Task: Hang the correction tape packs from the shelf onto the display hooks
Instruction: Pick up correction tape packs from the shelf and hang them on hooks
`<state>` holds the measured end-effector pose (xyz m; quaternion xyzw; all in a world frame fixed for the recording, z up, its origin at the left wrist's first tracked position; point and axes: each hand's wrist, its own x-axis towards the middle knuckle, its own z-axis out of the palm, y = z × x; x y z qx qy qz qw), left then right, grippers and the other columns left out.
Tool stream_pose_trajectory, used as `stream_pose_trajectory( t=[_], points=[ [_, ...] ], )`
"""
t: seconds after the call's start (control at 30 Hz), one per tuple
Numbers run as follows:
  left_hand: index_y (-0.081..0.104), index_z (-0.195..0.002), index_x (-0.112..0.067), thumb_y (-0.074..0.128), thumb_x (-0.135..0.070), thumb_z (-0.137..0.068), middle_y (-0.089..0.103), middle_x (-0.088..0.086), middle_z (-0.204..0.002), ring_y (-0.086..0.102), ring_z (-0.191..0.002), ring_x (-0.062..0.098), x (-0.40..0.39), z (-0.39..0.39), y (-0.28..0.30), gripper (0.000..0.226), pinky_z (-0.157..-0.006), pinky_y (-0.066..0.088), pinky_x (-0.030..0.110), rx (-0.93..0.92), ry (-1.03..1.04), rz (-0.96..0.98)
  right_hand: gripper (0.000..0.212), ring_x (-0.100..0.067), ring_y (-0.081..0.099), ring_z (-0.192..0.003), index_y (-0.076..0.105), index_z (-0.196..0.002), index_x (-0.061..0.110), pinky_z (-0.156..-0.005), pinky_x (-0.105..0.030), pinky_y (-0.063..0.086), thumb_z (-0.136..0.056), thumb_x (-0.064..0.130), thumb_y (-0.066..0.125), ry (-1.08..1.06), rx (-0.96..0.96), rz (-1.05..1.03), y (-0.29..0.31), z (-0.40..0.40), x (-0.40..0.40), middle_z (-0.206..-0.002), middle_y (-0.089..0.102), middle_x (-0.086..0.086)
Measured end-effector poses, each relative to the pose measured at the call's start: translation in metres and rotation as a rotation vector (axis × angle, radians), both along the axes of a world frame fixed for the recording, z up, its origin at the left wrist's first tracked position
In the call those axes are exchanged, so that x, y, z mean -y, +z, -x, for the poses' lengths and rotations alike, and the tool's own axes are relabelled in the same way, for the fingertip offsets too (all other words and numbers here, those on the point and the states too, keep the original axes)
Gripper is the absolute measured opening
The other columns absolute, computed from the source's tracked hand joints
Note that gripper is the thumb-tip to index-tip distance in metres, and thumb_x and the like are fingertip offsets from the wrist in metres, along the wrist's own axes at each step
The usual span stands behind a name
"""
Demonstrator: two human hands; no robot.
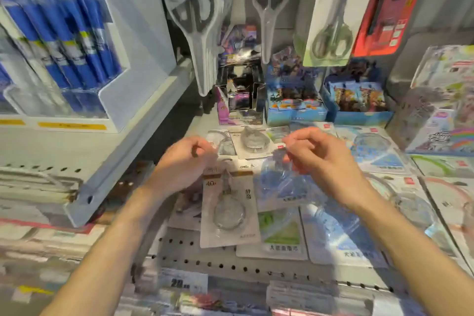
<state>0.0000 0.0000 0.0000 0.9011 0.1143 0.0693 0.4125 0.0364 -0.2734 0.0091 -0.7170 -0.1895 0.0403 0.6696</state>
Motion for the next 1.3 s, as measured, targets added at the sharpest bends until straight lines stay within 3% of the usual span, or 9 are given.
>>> stream_pose_trajectory(
  t=[0.27,0.43,0.57,0.67,0.77,0.9,1.03,1.17,1.3],
  points=[
    [0.071,-0.090,-0.028,0.067,-0.040,-0.093,0.068,-0.012,-0.093,0.063,-0.089,0.008,-0.004,-0.010,-0.001,0.012,-0.065,0.044,0.024,-0.172,-0.080,-0.135,0.011,-0.010,0.058,-0.061,0.070,-0.093,0.013,-0.056,-0.014,0.047,-0.100,0.009,0.062,0.069,-0.006,0.274,-0.009,-0.018,-0.018,-0.079,0.065,-0.016],
    [0.073,-0.090,-0.027,0.075,-0.043,-0.084,0.072,-0.011,-0.086,0.067,-0.090,0.004,-0.009,-0.005,-0.007,0.017,-0.070,0.049,0.026,-0.094,0.005,0.134,0.012,-0.012,0.060,-0.068,0.072,-0.093,0.018,-0.066,-0.026,0.050,-0.098,0.013,0.062,0.061,0.021,0.362,-0.002,-0.010,-0.023,-0.089,0.070,-0.024],
    [0.069,-0.099,-0.029,0.068,-0.041,-0.092,0.073,-0.007,-0.094,0.069,-0.087,0.008,-0.012,0.001,-0.007,0.014,-0.065,0.048,0.023,0.007,0.067,0.346,0.008,-0.012,0.056,-0.070,0.071,-0.098,0.016,-0.058,-0.015,0.046,-0.100,0.017,0.063,0.091,0.017,0.390,0.003,-0.004,-0.041,-0.080,0.063,-0.006],
    [0.067,-0.106,-0.026,0.067,-0.036,-0.096,0.076,-0.014,-0.081,0.073,-0.075,-0.001,-0.010,0.004,0.002,0.014,-0.050,0.050,0.012,0.092,0.053,0.450,0.014,-0.013,0.048,-0.067,0.067,-0.095,0.012,-0.058,-0.022,0.040,-0.099,0.025,0.065,0.128,-0.037,0.364,0.007,0.002,-0.060,-0.078,0.051,-0.007],
    [0.066,-0.107,-0.018,0.067,-0.029,-0.098,0.080,-0.007,-0.081,0.075,-0.070,0.004,-0.002,0.004,0.012,0.015,-0.053,0.053,0.015,0.197,0.023,0.530,0.031,-0.022,0.032,-0.063,0.056,-0.079,0.003,-0.056,-0.031,0.032,-0.100,0.022,0.066,0.184,-0.057,0.261,0.010,0.003,-0.067,-0.060,0.035,-0.005],
    [0.065,-0.113,-0.012,0.069,-0.033,-0.096,0.082,0.001,-0.090,0.079,-0.080,0.013,0.009,0.006,0.022,0.027,-0.062,0.059,0.022,0.249,-0.047,0.673,0.013,-0.012,0.046,-0.049,0.065,-0.088,0.008,-0.050,-0.023,0.040,-0.099,0.013,0.067,0.094,-0.079,0.086,0.016,-0.004,-0.066,-0.051,0.058,0.010],
    [0.066,-0.117,-0.019,0.080,-0.038,-0.083,0.081,-0.003,-0.102,0.079,-0.092,0.016,0.020,0.005,0.017,0.041,-0.070,0.062,0.027,0.149,-0.116,0.668,0.017,-0.013,0.069,-0.066,0.066,-0.103,-0.005,-0.060,-0.022,0.058,-0.099,0.012,0.067,-0.028,-0.168,-0.118,0.022,-0.019,-0.070,-0.080,0.080,-0.009],
    [0.067,-0.113,-0.026,0.080,-0.026,-0.088,0.081,-0.010,-0.102,0.079,-0.093,0.013,0.018,0.001,0.012,0.028,-0.076,0.064,0.033,0.176,-0.060,0.624,0.025,-0.016,0.072,-0.079,0.075,-0.102,0.007,-0.075,-0.031,0.062,-0.103,0.027,0.062,0.023,-0.105,0.058,0.020,-0.038,-0.068,-0.095,0.080,-0.015],
    [0.067,-0.111,-0.026,0.079,-0.028,-0.090,0.080,-0.013,-0.099,0.078,-0.090,0.009,0.003,0.001,0.007,0.024,-0.074,0.061,0.029,0.313,0.074,0.594,0.035,-0.017,0.071,-0.086,0.073,-0.105,0.018,-0.085,-0.040,0.058,-0.103,0.048,0.055,-0.151,0.128,0.559,0.008,-0.059,-0.052,-0.089,0.076,0.001]
  ],
)
